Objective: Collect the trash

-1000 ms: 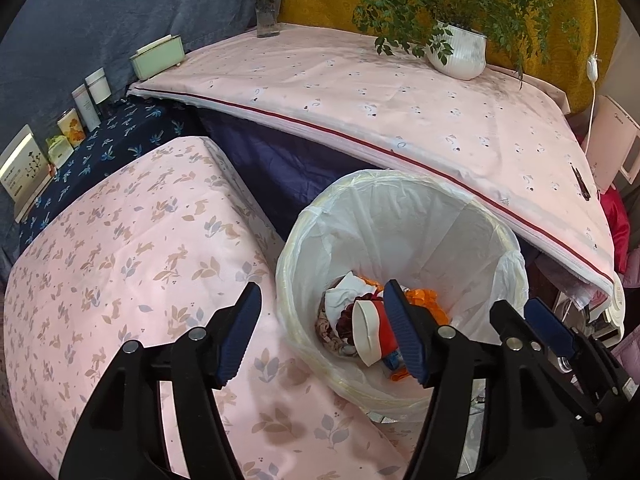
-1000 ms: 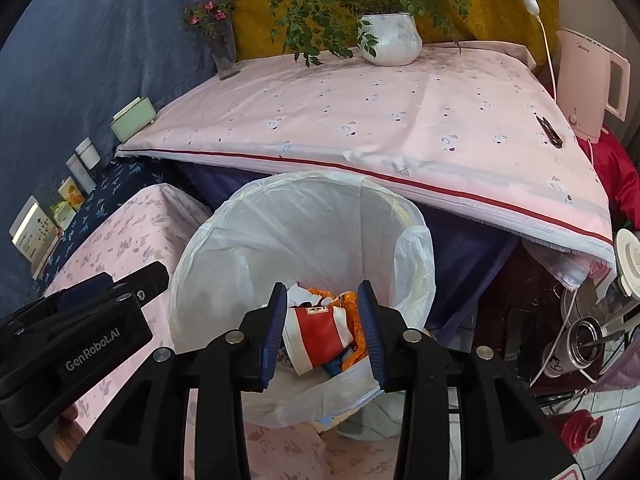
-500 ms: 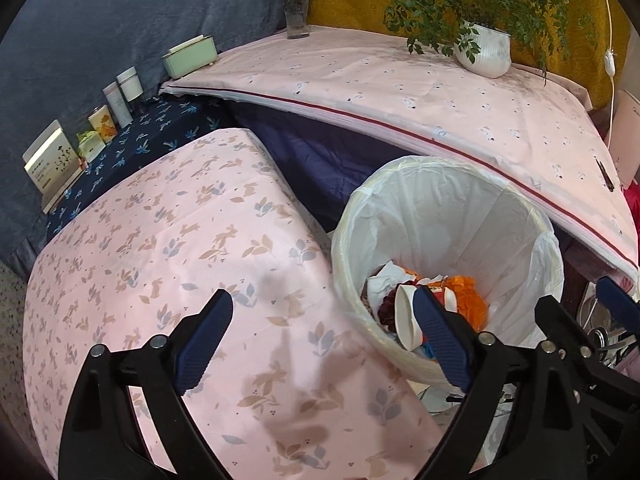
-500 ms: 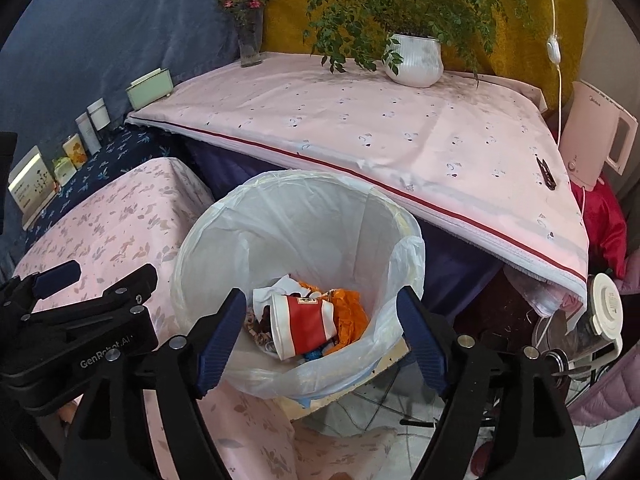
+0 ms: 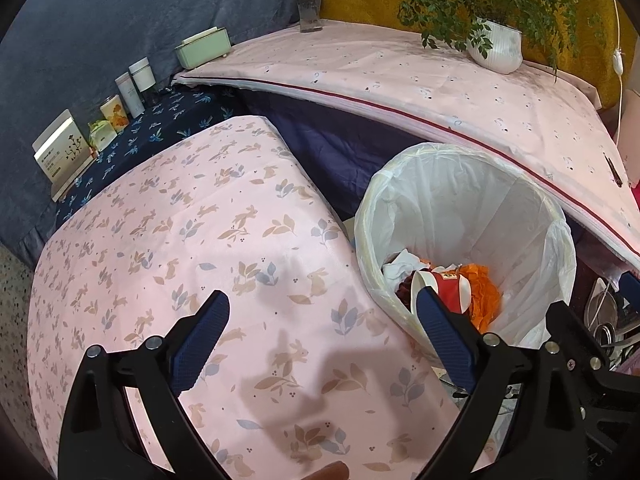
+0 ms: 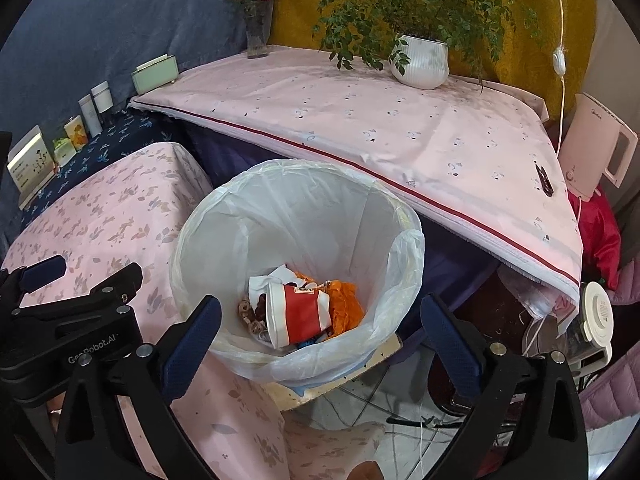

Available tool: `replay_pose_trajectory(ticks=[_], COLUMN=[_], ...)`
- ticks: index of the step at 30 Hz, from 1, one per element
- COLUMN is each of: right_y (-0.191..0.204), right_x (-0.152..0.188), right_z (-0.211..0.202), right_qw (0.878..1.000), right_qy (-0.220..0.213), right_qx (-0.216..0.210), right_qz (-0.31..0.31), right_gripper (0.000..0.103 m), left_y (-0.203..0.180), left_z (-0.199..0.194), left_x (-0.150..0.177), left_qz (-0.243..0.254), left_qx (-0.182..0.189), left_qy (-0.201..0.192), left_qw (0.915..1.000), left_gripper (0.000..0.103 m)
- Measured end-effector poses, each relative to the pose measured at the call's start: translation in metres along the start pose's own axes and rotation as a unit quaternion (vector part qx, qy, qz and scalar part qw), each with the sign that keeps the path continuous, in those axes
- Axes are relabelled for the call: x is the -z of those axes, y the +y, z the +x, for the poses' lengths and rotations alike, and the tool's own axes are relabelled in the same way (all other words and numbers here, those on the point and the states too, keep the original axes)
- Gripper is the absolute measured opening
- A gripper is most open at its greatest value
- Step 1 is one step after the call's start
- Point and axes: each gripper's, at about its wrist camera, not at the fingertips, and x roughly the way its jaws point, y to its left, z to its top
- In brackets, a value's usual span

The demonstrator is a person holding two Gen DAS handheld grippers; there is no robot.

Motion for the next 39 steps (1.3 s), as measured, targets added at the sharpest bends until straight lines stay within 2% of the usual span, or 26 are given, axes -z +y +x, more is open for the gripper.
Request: replay_pose_trajectory(ticks=[27, 39], right_y=[-0.01, -0.012], right_x=[0.013, 0.018], right_z=[-0.002, 0.001], right_qw=[1.0, 0.999], right_qy=[0.01, 0.017], right_qx=[0.021, 0.023], right_qz=[-0.016, -0.02], right_gripper=[0.096, 0.096], left_y=[-0.009, -0.005], left_z=[-0.004, -0.003], left_x=[0.011, 0.011], left_qz=[0.008, -0.006], left_qx=[-0.006, -0.012], left_qy=[0.004, 0.009], left_qw=[0.9999, 0.9999], left_gripper=[0.091, 0.091])
